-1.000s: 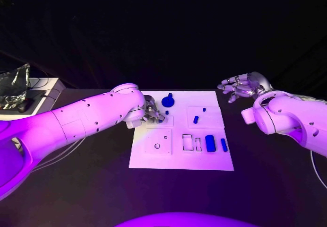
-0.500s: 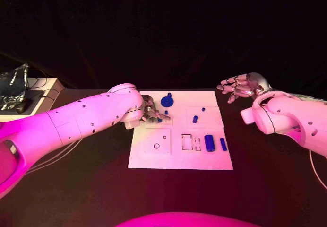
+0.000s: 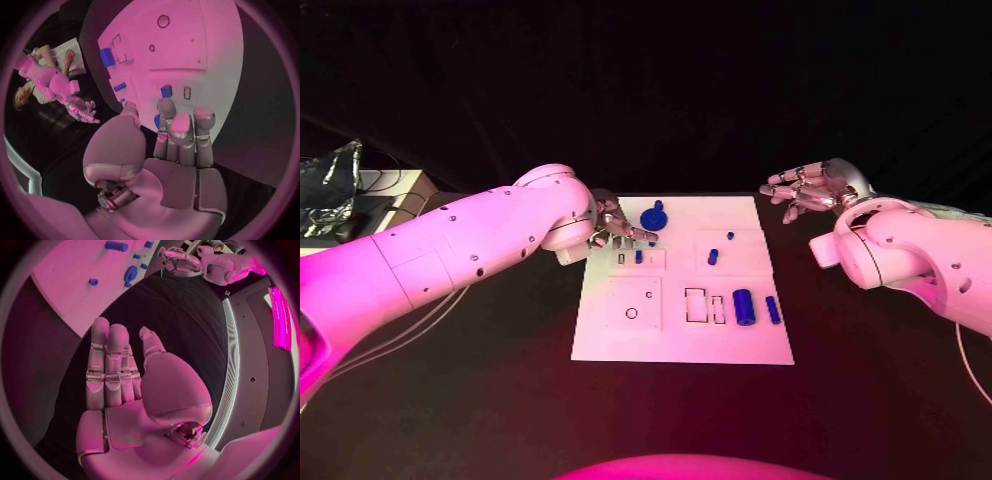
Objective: Assemble the parts on the task board
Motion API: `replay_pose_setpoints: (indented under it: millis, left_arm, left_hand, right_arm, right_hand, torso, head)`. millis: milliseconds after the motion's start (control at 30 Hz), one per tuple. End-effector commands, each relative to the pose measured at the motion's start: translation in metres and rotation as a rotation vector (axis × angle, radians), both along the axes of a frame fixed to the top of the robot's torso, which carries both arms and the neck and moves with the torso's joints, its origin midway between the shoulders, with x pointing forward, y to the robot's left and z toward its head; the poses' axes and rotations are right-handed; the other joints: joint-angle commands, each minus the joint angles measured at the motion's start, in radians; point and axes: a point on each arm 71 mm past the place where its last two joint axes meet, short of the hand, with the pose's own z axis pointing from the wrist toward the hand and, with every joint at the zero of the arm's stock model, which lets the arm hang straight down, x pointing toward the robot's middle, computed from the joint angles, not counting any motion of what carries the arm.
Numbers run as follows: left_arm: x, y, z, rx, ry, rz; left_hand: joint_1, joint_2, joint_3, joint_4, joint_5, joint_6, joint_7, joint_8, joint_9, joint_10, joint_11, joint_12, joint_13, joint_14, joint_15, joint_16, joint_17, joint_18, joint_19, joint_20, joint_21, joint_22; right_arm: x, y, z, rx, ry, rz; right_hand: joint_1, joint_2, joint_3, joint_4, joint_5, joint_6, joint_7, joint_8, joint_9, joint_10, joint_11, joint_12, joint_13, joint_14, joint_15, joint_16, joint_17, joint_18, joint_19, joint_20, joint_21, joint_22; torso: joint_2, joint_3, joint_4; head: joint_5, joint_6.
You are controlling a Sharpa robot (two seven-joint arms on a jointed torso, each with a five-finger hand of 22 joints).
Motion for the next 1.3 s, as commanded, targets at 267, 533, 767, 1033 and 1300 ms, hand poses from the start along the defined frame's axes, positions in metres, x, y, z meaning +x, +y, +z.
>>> replay_pose_setpoints:
  millis: [267,533,767,1033,1300]
  left_arm:
    - [0.015,0.026,0.011,-0.027,-0.004,0.064]
    - [0.034,0.044,0.017,-0.054,-0.028,0.131]
    - [0.048,0.049,0.022,-0.043,-0.040,0.162]
    - [0.059,0.046,0.022,-0.039,-0.042,0.173]
    - [0.064,0.040,0.018,-0.036,-0.030,0.175]
  left_hand:
    - [0.075,0.004,0.124,-0.013,-0.002,-0.058,0.052,-0.112,-0.133,-0.060,0.037,-0.024,-0.009,-0.046,0.033,-0.042,-0.062,0.009,-0.061,0.025,-0.058,-0.051]
    - [0.069,0.007,0.183,-0.050,-0.003,-0.060,0.072,-0.120,-0.354,-0.051,0.049,-0.025,-0.048,-0.049,0.045,-0.025,-0.096,0.023,-0.050,0.040,-0.059,-0.035]
    - [0.070,0.005,0.192,-0.042,-0.002,-0.069,0.070,-0.085,-0.381,-0.053,0.046,-0.013,-0.051,-0.055,0.042,-0.020,-0.111,0.022,-0.050,0.040,-0.065,-0.029]
    - [0.067,-0.006,0.192,-0.030,-0.002,-0.074,0.071,-0.078,-0.391,-0.058,0.048,-0.012,-0.052,-0.056,0.043,-0.014,-0.112,0.022,-0.050,0.041,-0.068,-0.026]
    - [0.068,-0.007,0.193,-0.027,-0.002,-0.073,0.070,-0.074,-0.393,-0.059,0.048,-0.011,-0.052,-0.058,0.043,-0.013,-0.115,0.023,-0.051,0.041,-0.069,-0.024]
  right_arm:
    - [0.000,-0.004,0.000,0.008,-0.004,0.001]
    - [0.001,-0.006,0.001,0.015,-0.008,-0.006]
    - [0.001,-0.007,0.003,0.016,-0.012,-0.007]
    - [0.000,-0.006,0.007,0.020,-0.019,-0.004]
    - [0.001,-0.004,0.011,0.022,-0.028,0.000]
  right_hand:
    - [-0.001,0.010,-0.001,0.000,0.003,0.000,0.003,-0.003,0.000,0.005,-0.002,-0.003,-0.002,0.006,-0.001,-0.004,0.001,-0.011,-0.007,-0.002,0.006,-0.002]
    - [0.000,0.010,0.000,-0.002,0.004,-0.001,0.004,-0.003,-0.001,0.006,-0.002,-0.003,-0.002,0.007,-0.001,-0.004,0.001,-0.011,-0.007,-0.002,0.007,-0.002]
    - [0.001,0.011,0.001,-0.004,0.007,-0.001,0.004,-0.003,-0.001,0.006,-0.002,-0.004,-0.002,0.007,-0.001,-0.004,0.001,-0.011,-0.008,-0.002,0.008,-0.002]
    - [0.001,0.011,0.001,-0.004,0.007,-0.001,0.004,-0.003,-0.001,0.006,-0.002,-0.004,-0.002,0.007,-0.001,-0.004,0.001,-0.011,-0.008,-0.002,0.008,-0.002]
    - [0.000,0.011,0.002,-0.006,0.009,0.000,0.004,-0.003,-0.002,0.006,-0.002,-0.005,-0.003,0.007,-0.001,-0.005,0.001,-0.011,-0.008,-0.002,0.010,-0.002]
  torso:
    - [0.004,0.0002,0.0004]
    - [0.008,-0.0006,-0.0006]
    - [0.020,-0.0027,-0.0035]
    - [0.032,-0.0041,-0.0042]
    - [0.045,-0.0047,-0.0061]
  head:
    - [0.001,0.019]
    - [0.004,0.025]
    - [0.002,0.043]
    - [0.005,0.051]
    - [0.005,0.058]
